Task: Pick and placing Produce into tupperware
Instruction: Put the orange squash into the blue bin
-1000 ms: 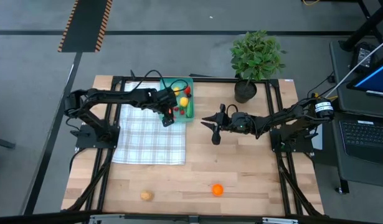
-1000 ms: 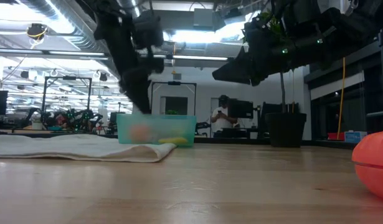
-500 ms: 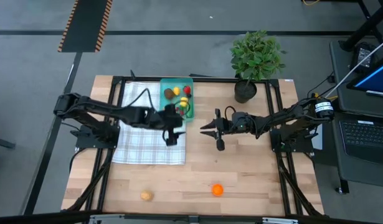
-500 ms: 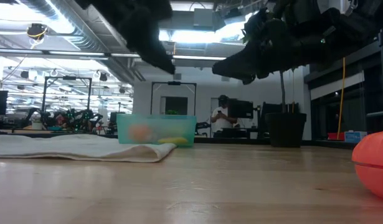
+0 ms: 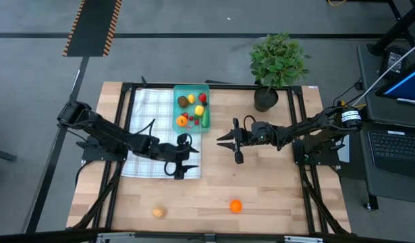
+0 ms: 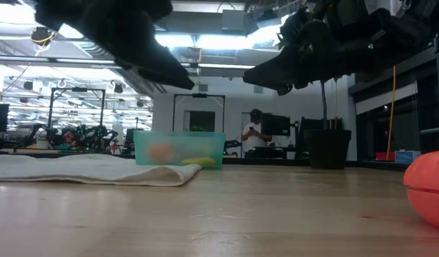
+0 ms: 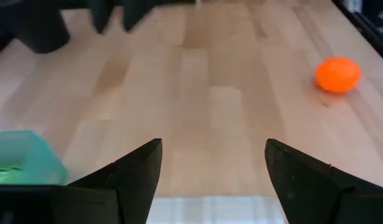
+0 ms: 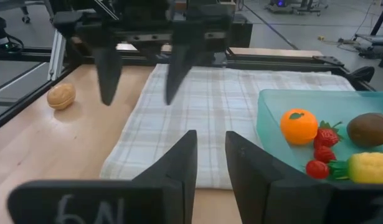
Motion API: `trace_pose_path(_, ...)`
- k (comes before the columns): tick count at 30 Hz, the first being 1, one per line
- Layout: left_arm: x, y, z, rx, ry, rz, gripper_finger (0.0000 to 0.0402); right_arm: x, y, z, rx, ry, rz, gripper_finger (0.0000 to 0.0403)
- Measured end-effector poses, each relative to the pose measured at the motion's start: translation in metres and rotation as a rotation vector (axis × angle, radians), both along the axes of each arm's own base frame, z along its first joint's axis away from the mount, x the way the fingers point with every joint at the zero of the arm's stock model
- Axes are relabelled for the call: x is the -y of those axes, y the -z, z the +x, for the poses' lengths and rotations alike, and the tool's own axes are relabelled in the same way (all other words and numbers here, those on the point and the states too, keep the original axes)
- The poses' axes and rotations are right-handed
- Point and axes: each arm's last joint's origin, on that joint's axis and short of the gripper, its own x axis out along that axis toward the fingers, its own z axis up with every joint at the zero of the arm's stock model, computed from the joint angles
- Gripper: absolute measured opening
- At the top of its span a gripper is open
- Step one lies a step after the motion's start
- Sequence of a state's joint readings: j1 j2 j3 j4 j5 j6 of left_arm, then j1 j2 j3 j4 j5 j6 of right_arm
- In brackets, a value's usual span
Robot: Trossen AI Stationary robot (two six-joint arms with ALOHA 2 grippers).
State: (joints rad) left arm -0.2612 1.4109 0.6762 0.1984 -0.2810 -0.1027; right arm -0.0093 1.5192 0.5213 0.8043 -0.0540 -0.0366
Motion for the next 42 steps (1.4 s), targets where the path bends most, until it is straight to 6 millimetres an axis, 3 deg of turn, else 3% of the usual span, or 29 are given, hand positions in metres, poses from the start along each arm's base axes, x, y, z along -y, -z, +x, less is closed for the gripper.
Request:
trace_pose_path(6,0.011,0.002,-0.004,-0.002,0.045,0.004,0.0275,0.0,0.0,0.0,-0.003,0.006,0.031,0.0086)
trace_pose_path(21,0.011,0.002,-0.004,-0.003,0.044,0.009,0.0275,0.0,0.0,0.0,-0.003,0.005,0.025,0.0086)
trace_pose_path(30,0.016,-0.003,-0.011,0.017,0.032,0.113,0.0275,-0.004,0.0,0.0,0.001,-0.02,-0.025,0.0091)
trace_pose_path(34,0.012,-0.009,-0.031,0.071,0.034,0.099,0.0275,-0.012,-0.001,0.0,0.009,-0.053,-0.047,0.0122)
trace_pose_path(42,-0.006,0.001,-0.095,0.23,0.05,0.009,0.0275,-0.029,-0.003,-0.001,0.042,-0.111,-0.051,0.0207)
